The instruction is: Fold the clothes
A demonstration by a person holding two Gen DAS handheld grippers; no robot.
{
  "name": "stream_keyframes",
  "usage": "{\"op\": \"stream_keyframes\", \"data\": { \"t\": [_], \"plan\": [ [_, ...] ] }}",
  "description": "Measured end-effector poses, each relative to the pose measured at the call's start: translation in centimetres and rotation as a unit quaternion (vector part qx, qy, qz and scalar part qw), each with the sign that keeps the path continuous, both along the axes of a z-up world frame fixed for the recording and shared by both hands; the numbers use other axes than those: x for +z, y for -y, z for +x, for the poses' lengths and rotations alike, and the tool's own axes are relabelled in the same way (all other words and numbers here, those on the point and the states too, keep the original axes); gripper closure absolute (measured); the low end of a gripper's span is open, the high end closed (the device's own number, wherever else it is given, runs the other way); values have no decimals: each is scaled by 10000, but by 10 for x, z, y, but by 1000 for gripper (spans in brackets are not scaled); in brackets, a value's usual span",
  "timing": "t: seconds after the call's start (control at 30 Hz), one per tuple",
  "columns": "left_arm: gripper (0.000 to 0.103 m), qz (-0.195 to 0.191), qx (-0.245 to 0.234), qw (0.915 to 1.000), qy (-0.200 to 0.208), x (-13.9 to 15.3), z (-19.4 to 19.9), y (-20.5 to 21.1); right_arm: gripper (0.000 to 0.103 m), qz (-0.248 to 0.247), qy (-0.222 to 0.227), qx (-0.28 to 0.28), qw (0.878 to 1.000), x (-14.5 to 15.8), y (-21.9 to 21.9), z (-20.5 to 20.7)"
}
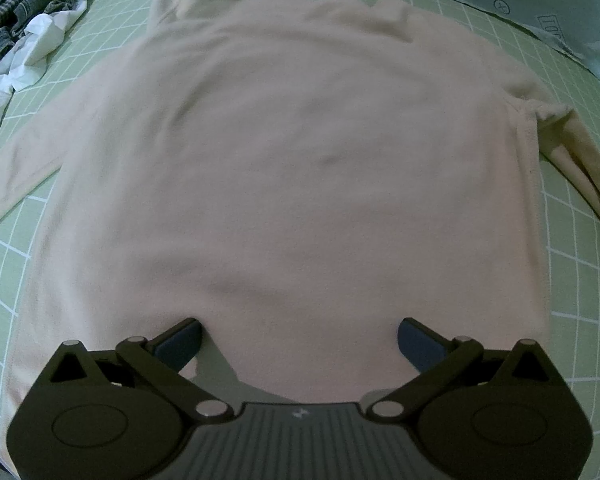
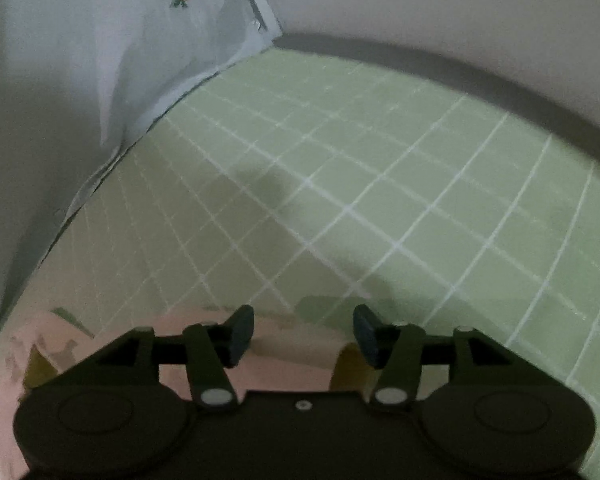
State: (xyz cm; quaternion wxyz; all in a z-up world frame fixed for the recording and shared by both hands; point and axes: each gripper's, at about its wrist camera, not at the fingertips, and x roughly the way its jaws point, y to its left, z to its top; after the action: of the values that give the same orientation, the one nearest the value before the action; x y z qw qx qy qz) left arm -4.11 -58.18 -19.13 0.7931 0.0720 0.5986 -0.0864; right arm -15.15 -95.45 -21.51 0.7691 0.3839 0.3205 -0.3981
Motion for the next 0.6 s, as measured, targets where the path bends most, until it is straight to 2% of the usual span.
{"op": "stream_keyframes", "data": {
  "t": [0.1,0.27,0.3,0.33,0.37,0.4,0.47,0.6],
  "plan": [
    [0,0,5,10000,7,0,0,1,33,-61,-211,417,9989,1,-6,10],
    [0,-1,17,10000,11,0,0,2,35,-303,-710,1125,9906,4,-29,19],
    [0,-2,21,10000,15,0,-1,2,46,-408,-786,1272,9879,5,-36,19],
    [0,-2,28,10000,22,0,-1,2,73,-521,-860,1418,9848,5,-43,19],
    [0,-3,26,10000,28,0,-1,1,89,-607,-941,1534,9818,6,-47,19],
    [0,-3,26,10000,33,-1,-2,1,98,-616,-893,1525,9823,9,-48,17],
    [0,-5,20,10000,38,-1,-2,1,98,-603,-739,1452,9848,15,-48,11],
    [0,-13,23,10000,62,-2,-3,0,98,-1388,-476,848,9855,60,-47,-7]
  ]
}}
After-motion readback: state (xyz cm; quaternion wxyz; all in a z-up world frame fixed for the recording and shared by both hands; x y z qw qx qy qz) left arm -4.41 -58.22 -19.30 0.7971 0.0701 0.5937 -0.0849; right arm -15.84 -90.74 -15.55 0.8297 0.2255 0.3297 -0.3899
